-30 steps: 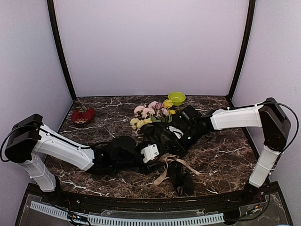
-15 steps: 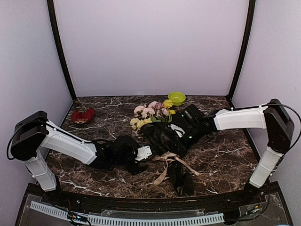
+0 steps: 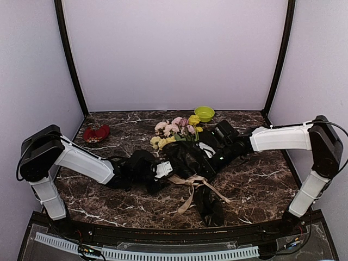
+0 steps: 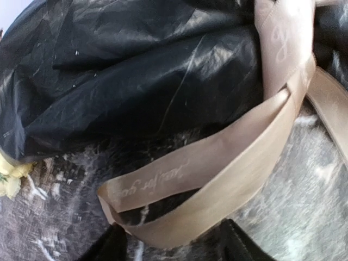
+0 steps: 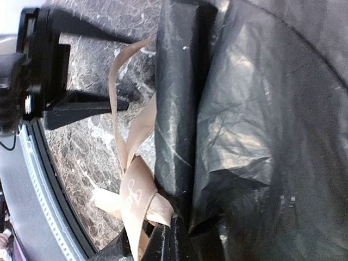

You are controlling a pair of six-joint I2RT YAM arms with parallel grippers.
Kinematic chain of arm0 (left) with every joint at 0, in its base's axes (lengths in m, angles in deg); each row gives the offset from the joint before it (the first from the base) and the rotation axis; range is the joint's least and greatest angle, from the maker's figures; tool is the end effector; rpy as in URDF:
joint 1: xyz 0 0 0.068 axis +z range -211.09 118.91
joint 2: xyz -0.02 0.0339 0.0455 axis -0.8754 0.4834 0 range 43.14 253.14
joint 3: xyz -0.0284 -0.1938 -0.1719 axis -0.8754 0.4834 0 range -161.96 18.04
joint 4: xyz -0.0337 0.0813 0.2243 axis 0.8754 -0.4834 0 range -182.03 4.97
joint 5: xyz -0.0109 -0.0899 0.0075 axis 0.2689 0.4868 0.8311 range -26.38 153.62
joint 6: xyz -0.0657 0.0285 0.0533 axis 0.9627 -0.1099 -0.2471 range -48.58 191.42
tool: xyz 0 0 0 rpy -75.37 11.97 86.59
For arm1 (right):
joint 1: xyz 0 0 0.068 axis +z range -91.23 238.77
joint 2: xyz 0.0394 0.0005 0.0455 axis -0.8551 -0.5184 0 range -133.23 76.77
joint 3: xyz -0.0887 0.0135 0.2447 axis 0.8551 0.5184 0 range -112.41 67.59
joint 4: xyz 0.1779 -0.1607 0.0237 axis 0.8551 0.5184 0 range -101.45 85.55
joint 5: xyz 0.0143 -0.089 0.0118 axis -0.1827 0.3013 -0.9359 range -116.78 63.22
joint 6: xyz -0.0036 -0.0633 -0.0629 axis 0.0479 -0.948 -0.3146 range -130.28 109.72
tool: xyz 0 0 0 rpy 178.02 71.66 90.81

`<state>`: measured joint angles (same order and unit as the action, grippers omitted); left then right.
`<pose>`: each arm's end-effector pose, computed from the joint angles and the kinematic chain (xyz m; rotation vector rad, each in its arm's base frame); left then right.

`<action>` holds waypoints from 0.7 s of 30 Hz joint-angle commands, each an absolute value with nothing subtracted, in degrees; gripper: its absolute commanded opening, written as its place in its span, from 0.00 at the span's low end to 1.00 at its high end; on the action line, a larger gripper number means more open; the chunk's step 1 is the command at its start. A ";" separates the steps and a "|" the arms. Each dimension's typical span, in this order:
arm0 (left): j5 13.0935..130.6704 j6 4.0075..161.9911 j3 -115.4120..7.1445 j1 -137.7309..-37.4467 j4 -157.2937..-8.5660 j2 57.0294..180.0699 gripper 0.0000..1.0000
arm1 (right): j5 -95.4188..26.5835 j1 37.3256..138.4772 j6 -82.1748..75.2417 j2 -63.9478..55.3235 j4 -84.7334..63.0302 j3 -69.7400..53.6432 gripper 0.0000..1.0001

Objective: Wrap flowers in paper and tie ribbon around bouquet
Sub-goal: Tie the half-tied ribbon around the folded bouquet.

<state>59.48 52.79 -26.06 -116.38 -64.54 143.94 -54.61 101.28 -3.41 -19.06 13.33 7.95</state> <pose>0.2116 -0.2954 0.1164 1.2988 1.7939 -0.2772 0.2189 0.2510 0.1541 -1.0056 2.5546 0.9132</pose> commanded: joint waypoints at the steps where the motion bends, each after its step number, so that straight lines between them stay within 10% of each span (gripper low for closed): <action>1: 65.15 53.50 -25.37 -116.72 -62.26 143.29 0.36 | -52.08 101.58 -1.49 -16.35 10.51 8.93 0.00; 5: 65.82 55.54 -23.14 -117.03 -60.51 141.45 0.00 | -50.83 101.58 0.59 -15.00 8.91 10.26 0.00; 21: 65.67 60.66 -21.73 -119.54 -62.85 140.35 0.00 | -45.78 101.12 9.45 -4.58 5.29 20.45 0.00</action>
